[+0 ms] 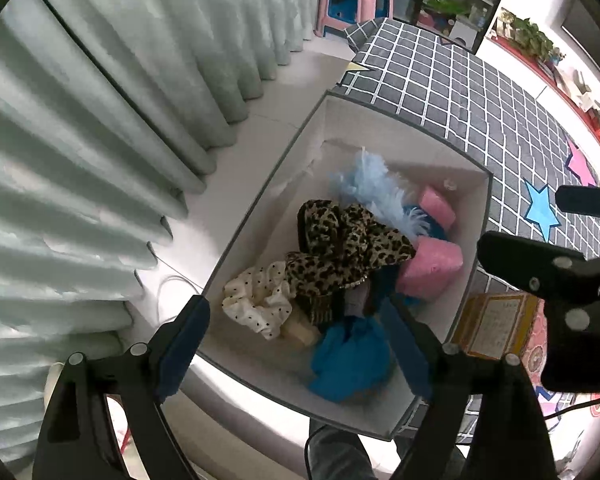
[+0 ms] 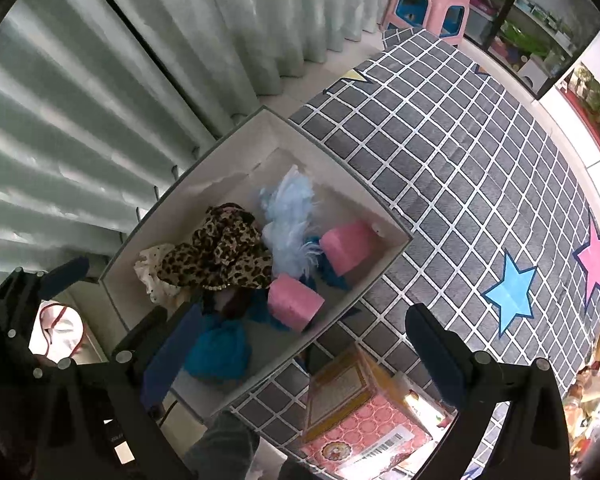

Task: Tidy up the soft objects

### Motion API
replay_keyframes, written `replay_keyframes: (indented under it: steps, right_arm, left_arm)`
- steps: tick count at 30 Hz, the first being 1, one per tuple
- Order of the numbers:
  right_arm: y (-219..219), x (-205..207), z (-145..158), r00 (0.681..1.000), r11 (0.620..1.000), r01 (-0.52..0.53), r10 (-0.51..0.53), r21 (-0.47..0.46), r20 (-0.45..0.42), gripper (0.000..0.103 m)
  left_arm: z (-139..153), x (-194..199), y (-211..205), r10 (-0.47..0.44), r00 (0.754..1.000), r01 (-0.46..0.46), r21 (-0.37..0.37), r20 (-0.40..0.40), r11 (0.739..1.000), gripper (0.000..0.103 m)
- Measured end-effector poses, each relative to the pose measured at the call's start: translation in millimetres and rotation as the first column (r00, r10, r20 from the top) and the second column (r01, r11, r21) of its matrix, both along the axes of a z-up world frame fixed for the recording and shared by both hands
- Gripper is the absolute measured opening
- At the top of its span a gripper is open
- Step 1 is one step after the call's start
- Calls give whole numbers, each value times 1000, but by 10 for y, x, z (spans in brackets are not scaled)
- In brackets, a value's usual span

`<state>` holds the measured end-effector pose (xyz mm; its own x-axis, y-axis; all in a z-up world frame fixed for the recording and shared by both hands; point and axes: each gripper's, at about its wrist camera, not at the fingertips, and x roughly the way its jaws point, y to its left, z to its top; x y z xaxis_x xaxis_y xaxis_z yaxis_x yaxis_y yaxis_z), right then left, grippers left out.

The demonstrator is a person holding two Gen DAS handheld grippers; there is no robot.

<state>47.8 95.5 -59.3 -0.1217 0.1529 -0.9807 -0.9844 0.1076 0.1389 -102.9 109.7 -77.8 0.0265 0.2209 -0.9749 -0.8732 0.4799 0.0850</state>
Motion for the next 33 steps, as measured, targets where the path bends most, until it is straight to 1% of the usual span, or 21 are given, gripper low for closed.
replay_keyframes:
  steps: [18,23,29,33]
  right_arm:
    - [-140,-116,90,1000,1000,12,-12,8,14,103]
    - [-179,-145,111,1000,1000,15,-15,11,22,103]
    - [-233,-178,119,999,1000,17,-17,10,33,103]
    - [-274,-199,117,999,1000,23,-23,6,36,103]
  left_arm:
    - [29,-100,-137,-24,1000,24,2,9,1000,89]
    - [9,-113,-174,-35,999,36,-16,17,999,89]
    - [-28,-157,-243,-65,998,65,-33,7,997,89]
    - [-28,-229,-267,-76,996,79,-48,50,996,89]
